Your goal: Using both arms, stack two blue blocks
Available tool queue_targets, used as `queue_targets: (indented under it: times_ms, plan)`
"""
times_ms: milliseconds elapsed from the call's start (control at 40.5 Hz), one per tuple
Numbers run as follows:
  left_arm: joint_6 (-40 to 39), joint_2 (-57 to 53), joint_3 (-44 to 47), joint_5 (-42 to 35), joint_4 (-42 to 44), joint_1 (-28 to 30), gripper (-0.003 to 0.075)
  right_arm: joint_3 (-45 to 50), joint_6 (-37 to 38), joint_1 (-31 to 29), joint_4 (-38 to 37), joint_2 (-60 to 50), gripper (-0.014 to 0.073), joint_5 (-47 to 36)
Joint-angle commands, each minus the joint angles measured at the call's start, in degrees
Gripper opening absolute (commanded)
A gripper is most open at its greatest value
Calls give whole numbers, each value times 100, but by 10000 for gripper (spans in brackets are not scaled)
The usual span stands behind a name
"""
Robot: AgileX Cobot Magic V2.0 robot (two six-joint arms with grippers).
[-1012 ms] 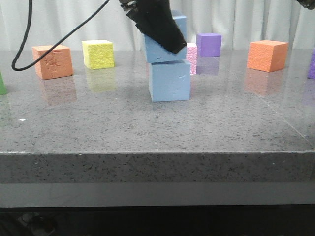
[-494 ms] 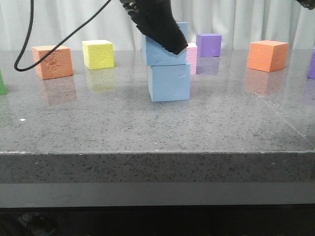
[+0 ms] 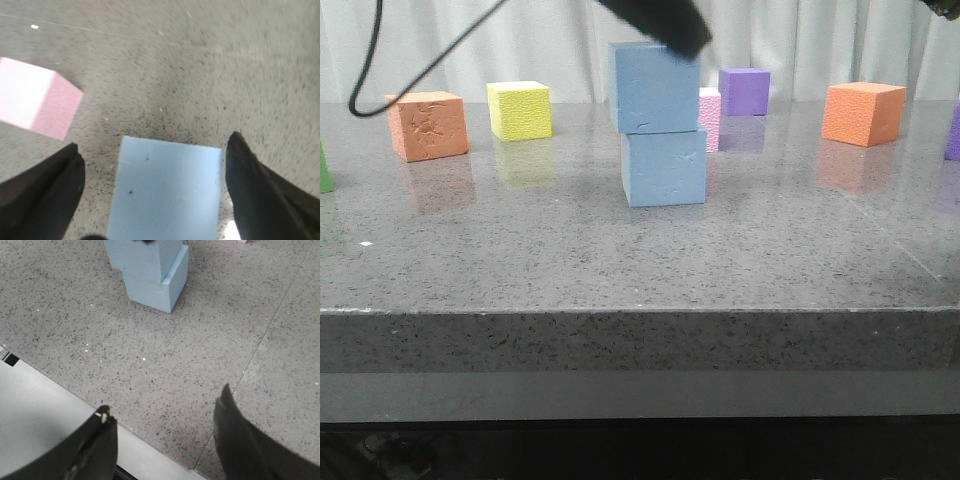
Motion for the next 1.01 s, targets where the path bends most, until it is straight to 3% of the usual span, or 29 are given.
queue_targets:
  times_ms: [0,271,543,740,987]
  plan:
    - [-899,-552,-352,-169,-83,45,559,-129,-39,-3,45,-43,440,-280]
    - [-3161,-1209,-576,-229,598,59,557,-129,-39,-3,45,-43,440,-280]
    - [-4080,-2109,-419,468,1437,59,557,-129,-39,-3,45,-43,440,-280]
    - [-4233,-2984,647,459,1670,59,557,-129,-39,-3,45,-43,440,-280]
    - [-4499,-4386,2883,-378,1943,59,557,-129,-39,-3,45,-43,440,-280]
